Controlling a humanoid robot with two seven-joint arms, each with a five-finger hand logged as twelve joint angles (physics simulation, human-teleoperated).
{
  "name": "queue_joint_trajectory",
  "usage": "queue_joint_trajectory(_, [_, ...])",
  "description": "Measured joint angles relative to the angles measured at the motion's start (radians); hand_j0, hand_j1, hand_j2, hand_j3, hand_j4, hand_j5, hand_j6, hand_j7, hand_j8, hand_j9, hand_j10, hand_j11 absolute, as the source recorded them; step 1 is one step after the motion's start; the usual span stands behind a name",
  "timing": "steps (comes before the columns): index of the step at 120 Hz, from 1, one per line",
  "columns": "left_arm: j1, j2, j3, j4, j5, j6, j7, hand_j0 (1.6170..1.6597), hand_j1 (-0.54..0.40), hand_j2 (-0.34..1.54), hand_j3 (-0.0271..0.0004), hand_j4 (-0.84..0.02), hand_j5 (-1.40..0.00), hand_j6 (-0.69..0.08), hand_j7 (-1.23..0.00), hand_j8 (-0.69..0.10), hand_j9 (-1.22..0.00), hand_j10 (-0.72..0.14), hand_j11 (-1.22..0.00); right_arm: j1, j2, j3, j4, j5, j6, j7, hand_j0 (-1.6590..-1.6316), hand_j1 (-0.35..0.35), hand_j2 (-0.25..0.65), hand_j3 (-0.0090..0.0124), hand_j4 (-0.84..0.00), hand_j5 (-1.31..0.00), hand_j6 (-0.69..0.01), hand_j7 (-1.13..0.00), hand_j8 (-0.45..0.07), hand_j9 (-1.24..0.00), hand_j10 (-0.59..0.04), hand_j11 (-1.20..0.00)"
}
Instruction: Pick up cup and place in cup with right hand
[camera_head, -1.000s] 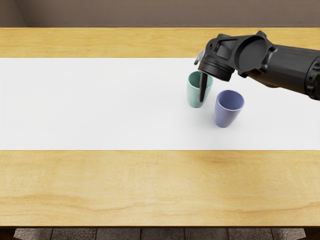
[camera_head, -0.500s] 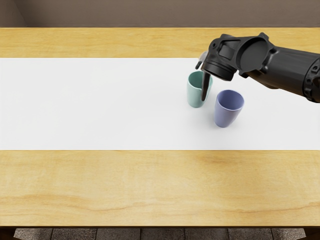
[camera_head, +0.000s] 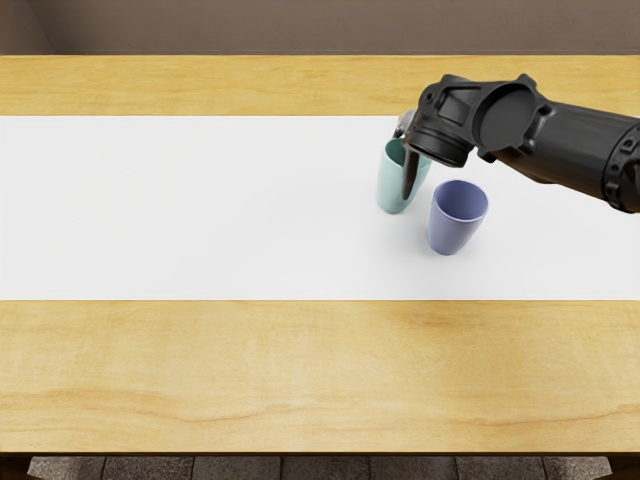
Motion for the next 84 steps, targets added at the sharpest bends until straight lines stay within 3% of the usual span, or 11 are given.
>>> queue_joint_trajectory(18, [0.0,0.0,0.0,0.0,0.0,0.0,0.0,1.6581,0.349,0.0,-0.0001,0.0,0.0,0.0,0.0,0.0,0.0,0.0,0.0,0.0,0.0,0.003,0.001,-0.001,-0.003,0.0,-1.6582,0.117,-0.088,0.0018,-0.251,-0.51,-0.184,-0.5,-0.15,-0.51,-0.365,-0.52])
queue_joint_trajectory(36, [0.0,0.0,0.0,0.0,0.0,0.0,0.0,1.6581,0.349,0.0,0.0,0.0,0.0,0.0,0.0,0.0,0.0,0.0,0.0,0.0,0.0,0.005,0.005,-0.001,-0.006,0.0,-1.6569,0.127,-0.1,0.0007,-0.301,-0.55,-0.279,-0.53,-0.243,-0.56,-0.386,-0.57])
queue_joint_trajectory(58, [0.0,0.0,0.0,0.0,0.0,0.0,0.0,1.6581,0.349,0.0,0.0,0.0,0.0,0.0,0.0,0.0,0.0,0.0,0.0,0.001,0.0,0.007,0.005,-0.004,-0.003,-0.001,-1.6549,0.116,-0.023,0.0007,-0.369,-0.65,-0.328,-0.59,-0.242,-0.62,-0.422,-0.62])
queue_joint_trajectory(60, [0.0,0.0,0.0,0.0,0.0,0.0,0.0,1.6581,0.349,0.0,0.0,0.0,0.0,0.0,0.0,0.0,0.0,0.0,0.0,0.001,0.0,0.006,0.005,-0.004,-0.003,-0.001,-1.655,0.112,-0.016,0.002,-0.375,-0.65,-0.313,-0.59,-0.258,-0.62,-0.424,-0.62])
queue_joint_trajectory(63, [0.0,0.0,0.0,0.0,0.0,0.0,0.0,1.6581,0.349,0.0,0.0,0.0,0.0,0.0,0.0,0.0,0.0,0.0,0.0,0.002,0.0,0.007,0.006,-0.003,-0.004,-0.001,-1.6546,0.114,-0.014,-0.0012,-0.389,-0.65,-0.297,-0.6,-0.278,-0.63,-0.427,-0.63])
queue_joint_trajectory(64, [0.0,0.0,0.0,0.0,0.0,0.0,0.0,1.6581,0.349,0.0,0.0,0.0,0.0,0.0,0.0,0.0,0.0,0.0,0.0,0.002,0.0,0.007,0.007,-0.003,-0.004,-0.001,-1.6547,0.118,-0.029,0.0008,-0.388,-0.65,-0.313,-0.6,-0.28,-0.63,-0.428,-0.63])
queue_joint_trajectory(66, [0.0,0.0,0.0,0.0,0.0,0.0,0.0,1.6581,0.349,0.0,0.0,0.0,0.0,0.0,0.0,0.0,0.0,0.0,0.0,0.002,0.0,0.007,0.007,-0.003,-0.005,-0.001,-1.6545,0.111,-0.019,0.0015,-0.393,-0.65,-0.31,-0.6,-0.288,-0.64,-0.428,-0.64])
queue_joint_trajectory(72, [0.0,0.0,0.0,0.0,0.0,0.0,0.0,1.6581,0.349,0.0,0.0,0.0,0.0,0.0,0.0,0.0,0.0,0.0,0.0,0.004,0.0,0.007,0.009,-0.003,-0.004,0.0,-1.6548,0.116,-0.014,0.0008,-0.4,-0.66,-0.328,-0.61,-0.284,-0.65,-0.43,-0.65])
queue_joint_trajectory(75, [0.0,0.0,0.0,0.0,0.0,0.0,0.0,1.6581,0.349,0.0,0.0,0.0,0.0,0.0,0.0,0.0,0.0,0.0,0.0,0.005,0.0,0.007,0.01,-0.003,-0.004,0.0,-1.655,0.116,0.003,0.0026,-0.402,-0.66,-0.298,-0.61,-0.286,-0.66,-0.429,-0.66])
queue_joint_trajectory(76, [0.0,0.0,0.0,0.0,0.0,0.0,0.0,1.6581,0.349,0.0,0.0,0.0,0.0,0.0,0.0,0.0,0.0,0.0,0.0,0.005,0.0,0.007,0.01,-0.003,-0.004,0.0,-1.6549,0.114,0.003,0.0012,-0.407,-0.67,-0.289,-0.61,-0.284,-0.66,-0.429,-0.66])
queue_joint_trajectory(84, [0.0,0.0,0.0,0.0,0.0,0.0,0.0,1.6581,0.349,0.0,0.0,0.0,0.0,0.0,0.0,0.0,0.0,0.0,0.0,0.009,0.0,0.008,0.011,-0.003,-0.006,0.0,-1.654,0.093,-0.018,0.0003,-0.408,-0.66,-0.28,-0.62,-0.289,-0.67,-0.435,-0.67])
